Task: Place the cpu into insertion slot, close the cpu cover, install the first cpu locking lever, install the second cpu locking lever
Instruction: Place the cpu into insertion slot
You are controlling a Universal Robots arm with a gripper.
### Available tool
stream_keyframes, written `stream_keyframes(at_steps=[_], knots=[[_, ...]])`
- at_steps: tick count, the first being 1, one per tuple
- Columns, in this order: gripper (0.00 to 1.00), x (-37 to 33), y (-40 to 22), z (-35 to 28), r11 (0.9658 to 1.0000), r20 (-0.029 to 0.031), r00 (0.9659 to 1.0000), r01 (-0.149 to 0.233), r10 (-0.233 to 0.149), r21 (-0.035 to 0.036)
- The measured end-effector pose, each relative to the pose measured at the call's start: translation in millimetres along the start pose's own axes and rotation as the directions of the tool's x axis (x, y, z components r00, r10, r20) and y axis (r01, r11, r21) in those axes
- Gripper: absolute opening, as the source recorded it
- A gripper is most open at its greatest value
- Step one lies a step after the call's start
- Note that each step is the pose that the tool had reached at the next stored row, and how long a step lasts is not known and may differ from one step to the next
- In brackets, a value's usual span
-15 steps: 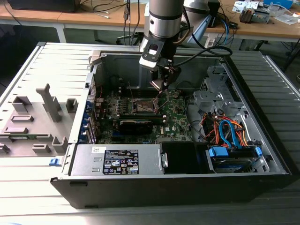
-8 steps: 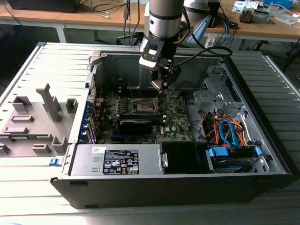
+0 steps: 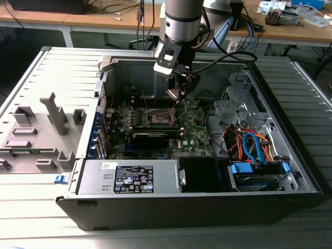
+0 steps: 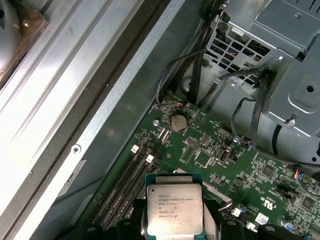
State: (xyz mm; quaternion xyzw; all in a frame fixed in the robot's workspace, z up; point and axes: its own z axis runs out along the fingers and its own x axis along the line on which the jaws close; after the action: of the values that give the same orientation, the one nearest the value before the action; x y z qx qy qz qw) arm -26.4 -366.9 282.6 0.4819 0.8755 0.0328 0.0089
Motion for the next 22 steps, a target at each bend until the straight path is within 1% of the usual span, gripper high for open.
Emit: stream_keyframes(at_steps=[22], knots=[[0.55, 0.0, 0.0, 0.1, 0.9997, 0.0015, 0.9997, -0.023, 0.023, -0.0005]])
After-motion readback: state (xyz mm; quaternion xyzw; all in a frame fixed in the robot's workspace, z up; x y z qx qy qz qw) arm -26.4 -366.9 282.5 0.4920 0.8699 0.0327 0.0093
